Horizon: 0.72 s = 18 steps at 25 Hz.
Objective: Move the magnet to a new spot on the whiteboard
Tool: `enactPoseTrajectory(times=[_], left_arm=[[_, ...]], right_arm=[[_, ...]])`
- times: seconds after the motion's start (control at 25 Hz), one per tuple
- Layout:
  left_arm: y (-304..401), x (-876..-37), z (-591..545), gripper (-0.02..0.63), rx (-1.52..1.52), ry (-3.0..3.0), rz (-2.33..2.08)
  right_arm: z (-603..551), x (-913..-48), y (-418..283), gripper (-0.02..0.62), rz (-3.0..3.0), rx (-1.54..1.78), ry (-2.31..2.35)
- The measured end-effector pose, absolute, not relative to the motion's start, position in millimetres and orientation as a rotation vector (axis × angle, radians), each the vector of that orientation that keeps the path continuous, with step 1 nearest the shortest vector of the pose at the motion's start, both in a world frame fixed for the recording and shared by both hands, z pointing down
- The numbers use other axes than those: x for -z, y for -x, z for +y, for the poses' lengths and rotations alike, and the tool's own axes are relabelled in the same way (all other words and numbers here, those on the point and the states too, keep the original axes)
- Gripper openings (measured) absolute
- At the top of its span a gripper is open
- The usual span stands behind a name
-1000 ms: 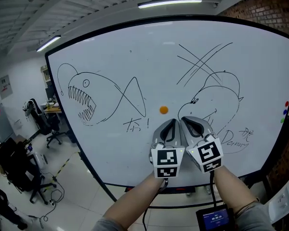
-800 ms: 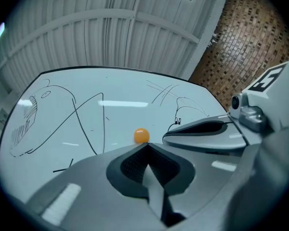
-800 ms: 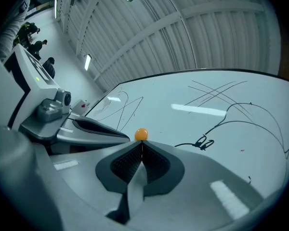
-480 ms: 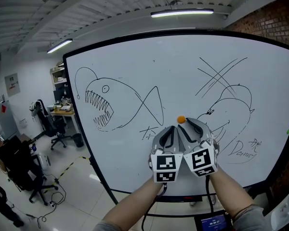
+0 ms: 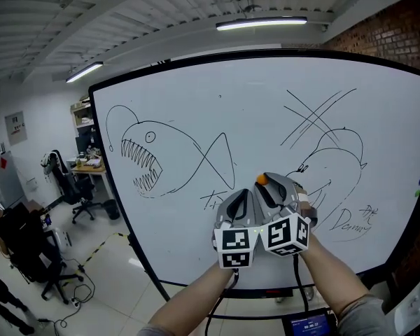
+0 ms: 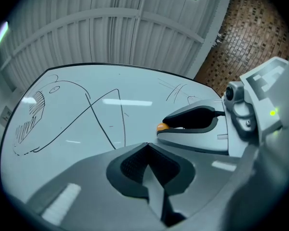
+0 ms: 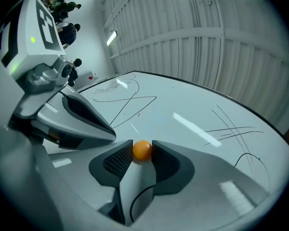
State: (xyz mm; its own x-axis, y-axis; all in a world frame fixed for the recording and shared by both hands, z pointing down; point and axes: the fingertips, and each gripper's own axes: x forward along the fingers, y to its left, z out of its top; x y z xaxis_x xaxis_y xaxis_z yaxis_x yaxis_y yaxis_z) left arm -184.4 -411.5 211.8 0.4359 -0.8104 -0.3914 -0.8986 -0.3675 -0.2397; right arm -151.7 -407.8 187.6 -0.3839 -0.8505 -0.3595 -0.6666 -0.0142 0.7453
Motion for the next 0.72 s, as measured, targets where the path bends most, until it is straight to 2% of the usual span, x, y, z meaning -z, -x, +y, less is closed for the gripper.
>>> enactPoseTrajectory(times=[0.32, 0.72], left_arm=[[125.1, -209.0, -396.2, 0.0, -0.297, 2.311, 1.316], [-12.6, -220.8, -383.3, 0.0, -0.308, 2.44, 1.11]], right_arm=[[-401.5, -193.3, 93.5, 0.129, -2.062, 1.253, -1.688], [-388.6, -211.5, -43.9, 0.129, -2.002, 1.098, -1.829]])
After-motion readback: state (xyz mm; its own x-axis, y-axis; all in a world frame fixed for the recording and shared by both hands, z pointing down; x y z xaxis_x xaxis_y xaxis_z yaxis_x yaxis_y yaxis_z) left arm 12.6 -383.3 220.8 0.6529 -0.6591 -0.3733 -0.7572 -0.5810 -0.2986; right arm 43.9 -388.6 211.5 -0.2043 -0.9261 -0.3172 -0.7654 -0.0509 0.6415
